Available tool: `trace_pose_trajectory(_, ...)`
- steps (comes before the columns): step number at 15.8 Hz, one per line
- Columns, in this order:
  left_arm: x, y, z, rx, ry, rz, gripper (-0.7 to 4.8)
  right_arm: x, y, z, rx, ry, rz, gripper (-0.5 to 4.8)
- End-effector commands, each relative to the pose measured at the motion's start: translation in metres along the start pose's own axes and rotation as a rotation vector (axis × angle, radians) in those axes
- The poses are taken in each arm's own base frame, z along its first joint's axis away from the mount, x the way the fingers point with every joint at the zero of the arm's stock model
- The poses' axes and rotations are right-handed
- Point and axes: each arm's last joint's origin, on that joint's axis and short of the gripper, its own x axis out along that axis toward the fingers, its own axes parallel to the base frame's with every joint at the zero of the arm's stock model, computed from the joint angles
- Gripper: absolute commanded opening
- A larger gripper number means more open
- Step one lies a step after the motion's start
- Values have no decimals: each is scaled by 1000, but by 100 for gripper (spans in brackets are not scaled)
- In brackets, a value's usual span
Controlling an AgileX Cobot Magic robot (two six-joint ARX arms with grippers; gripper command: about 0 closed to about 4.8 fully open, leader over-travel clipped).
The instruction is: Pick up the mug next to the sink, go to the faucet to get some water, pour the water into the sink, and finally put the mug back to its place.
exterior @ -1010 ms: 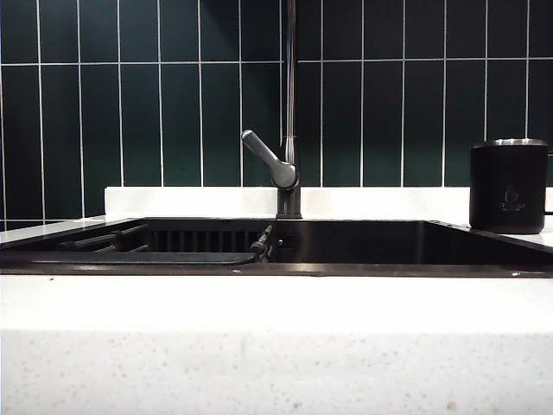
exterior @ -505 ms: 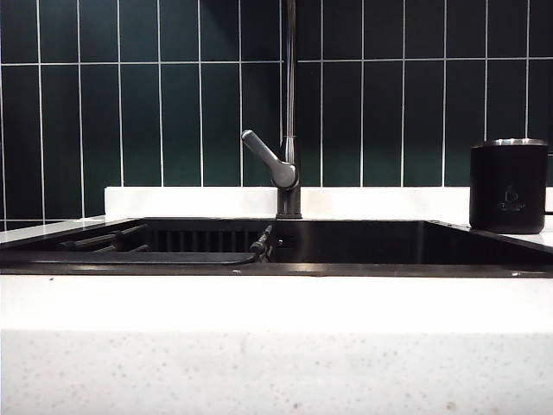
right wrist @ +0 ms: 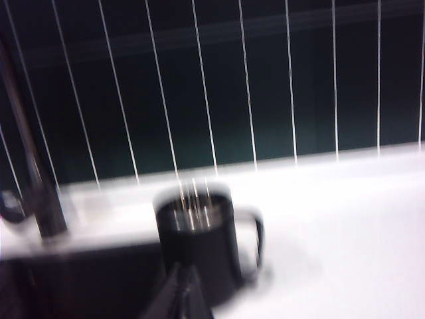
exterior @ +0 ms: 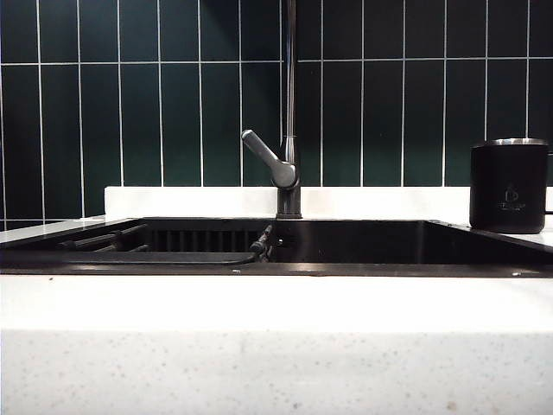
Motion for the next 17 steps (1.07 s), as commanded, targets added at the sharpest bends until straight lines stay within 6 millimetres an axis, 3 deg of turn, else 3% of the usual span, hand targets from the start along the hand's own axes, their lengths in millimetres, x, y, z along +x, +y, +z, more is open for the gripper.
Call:
trace_pose_trajectory(1,-8,-5,39,-11,-67,-43,-4,-4,4,42,39,-4,-31,-2)
trace_pose_trajectory(4,-17,-9,72,8,-114,-90,-4,-4,9,83,27,36,-31,-2)
trace_pose_trajectory(5,-16,-10,86,14,-125,-92,-4,0,12,102,-6,72,-22,-2)
trace_pose_trajectory(7,-7,-11,108,60,-109,-107,-5,7,16,121,-78,94,0,-2)
trace_pose_trajectory(9,6,-10,119,94,-89,-104,-5,14,16,123,-82,115,-6,-2)
trace_pose_trajectory(11,29,-9,124,86,-43,-121,-5,27,16,113,-167,212,-6,-2)
trace_pose_trajectory(14,62,-11,117,59,35,-344,-5,34,15,106,-231,275,-4,-1)
trace_pose_trajectory(17,74,-9,116,65,14,-330,-5,35,14,108,-242,245,-49,0)
